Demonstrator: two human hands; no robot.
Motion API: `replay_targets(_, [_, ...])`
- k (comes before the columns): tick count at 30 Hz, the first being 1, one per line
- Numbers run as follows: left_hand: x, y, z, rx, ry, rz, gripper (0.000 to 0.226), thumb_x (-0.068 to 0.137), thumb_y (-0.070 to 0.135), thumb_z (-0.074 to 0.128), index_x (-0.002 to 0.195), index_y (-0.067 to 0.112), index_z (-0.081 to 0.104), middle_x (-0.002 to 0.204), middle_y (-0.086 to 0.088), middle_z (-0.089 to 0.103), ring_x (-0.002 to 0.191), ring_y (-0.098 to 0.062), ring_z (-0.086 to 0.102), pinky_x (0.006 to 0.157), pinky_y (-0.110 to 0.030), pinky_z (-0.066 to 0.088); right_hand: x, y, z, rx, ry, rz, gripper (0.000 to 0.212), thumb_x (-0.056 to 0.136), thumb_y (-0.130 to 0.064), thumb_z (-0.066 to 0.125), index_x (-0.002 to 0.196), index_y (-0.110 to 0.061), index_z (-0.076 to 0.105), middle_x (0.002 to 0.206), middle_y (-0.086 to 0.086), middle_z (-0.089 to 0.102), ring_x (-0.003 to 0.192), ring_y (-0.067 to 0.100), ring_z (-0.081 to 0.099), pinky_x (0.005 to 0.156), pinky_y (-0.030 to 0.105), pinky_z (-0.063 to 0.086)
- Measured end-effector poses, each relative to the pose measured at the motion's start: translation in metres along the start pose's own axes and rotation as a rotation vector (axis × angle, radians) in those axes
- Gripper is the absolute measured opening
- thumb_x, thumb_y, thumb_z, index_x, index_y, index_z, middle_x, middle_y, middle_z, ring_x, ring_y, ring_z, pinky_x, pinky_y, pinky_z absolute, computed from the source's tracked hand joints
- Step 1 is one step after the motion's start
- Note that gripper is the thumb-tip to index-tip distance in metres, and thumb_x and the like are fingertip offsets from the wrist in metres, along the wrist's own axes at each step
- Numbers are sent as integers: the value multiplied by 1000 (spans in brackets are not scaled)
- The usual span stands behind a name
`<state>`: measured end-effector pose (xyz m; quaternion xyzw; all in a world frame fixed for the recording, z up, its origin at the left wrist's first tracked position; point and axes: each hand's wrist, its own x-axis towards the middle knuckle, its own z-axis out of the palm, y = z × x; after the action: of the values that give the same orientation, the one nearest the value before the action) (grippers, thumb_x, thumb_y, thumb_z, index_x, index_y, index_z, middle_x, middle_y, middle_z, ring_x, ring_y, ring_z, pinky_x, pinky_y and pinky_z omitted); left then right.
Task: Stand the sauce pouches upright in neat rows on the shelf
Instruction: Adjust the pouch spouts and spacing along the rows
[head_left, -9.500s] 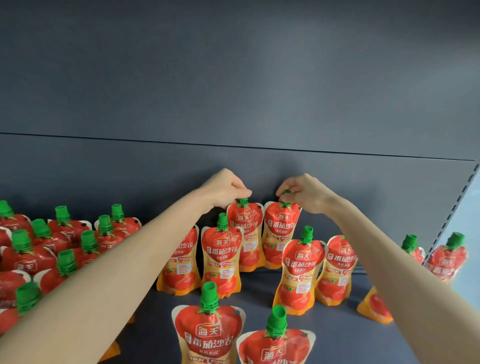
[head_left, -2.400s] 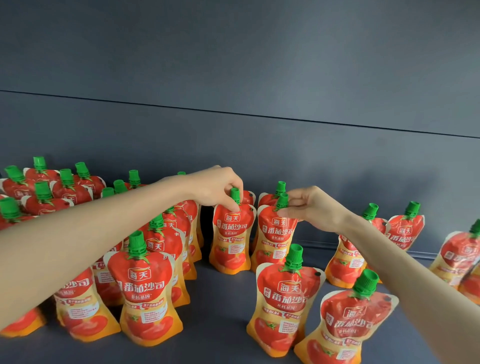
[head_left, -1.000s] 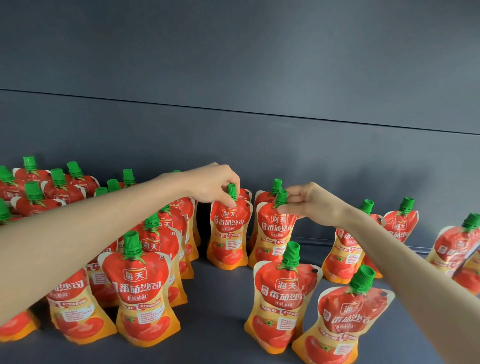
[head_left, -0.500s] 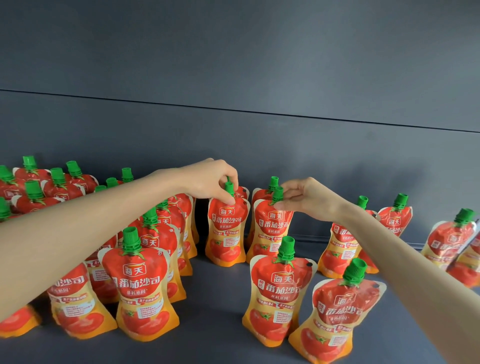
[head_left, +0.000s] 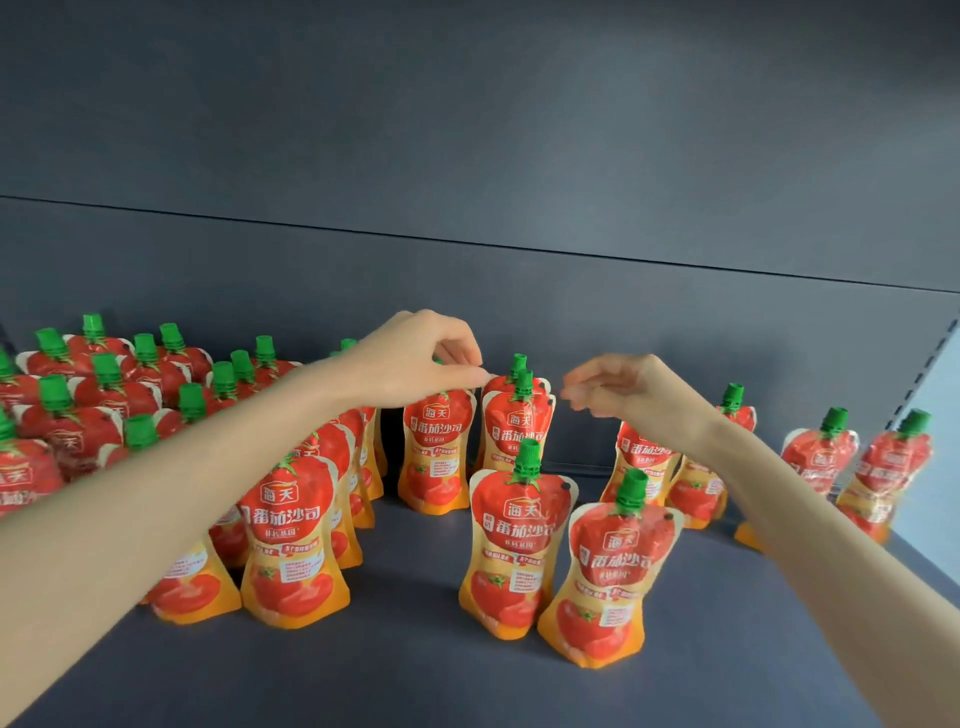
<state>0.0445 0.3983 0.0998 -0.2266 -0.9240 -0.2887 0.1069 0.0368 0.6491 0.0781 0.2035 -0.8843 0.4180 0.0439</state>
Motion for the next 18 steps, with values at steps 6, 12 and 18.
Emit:
replay_targets(6, [-40, 20, 56, -409, -28, 22, 28, 82, 33, 68, 105, 19, 63, 102, 6, 66, 96, -2, 62, 86, -19, 48, -67, -7, 5, 151, -9, 69, 35, 83, -40, 55, 102, -14, 67, 98, 1, 73, 92, 9, 68, 86, 24, 53])
replay_targets(12, [-67, 19, 99, -674, 38, 0, 29, 83, 23, 67, 110, 23, 58, 109, 15, 63, 104, 7, 56, 84, -7, 45, -109, 5, 22, 251, 91, 142, 39, 73, -31, 71, 107, -13, 65, 103, 1, 71, 99, 13, 66, 87, 29, 51])
replay_targets(18, [-80, 13, 114, -716, 164, -55, 22, 85, 19, 66, 104, 25, 58, 99, 18, 61, 97, -1, 60, 74, -10, 50, -118, 15, 57, 215, 347, 176, 31, 79, -10, 71, 109, -8, 61, 97, 6, 68, 86, 12, 64, 73, 21, 52])
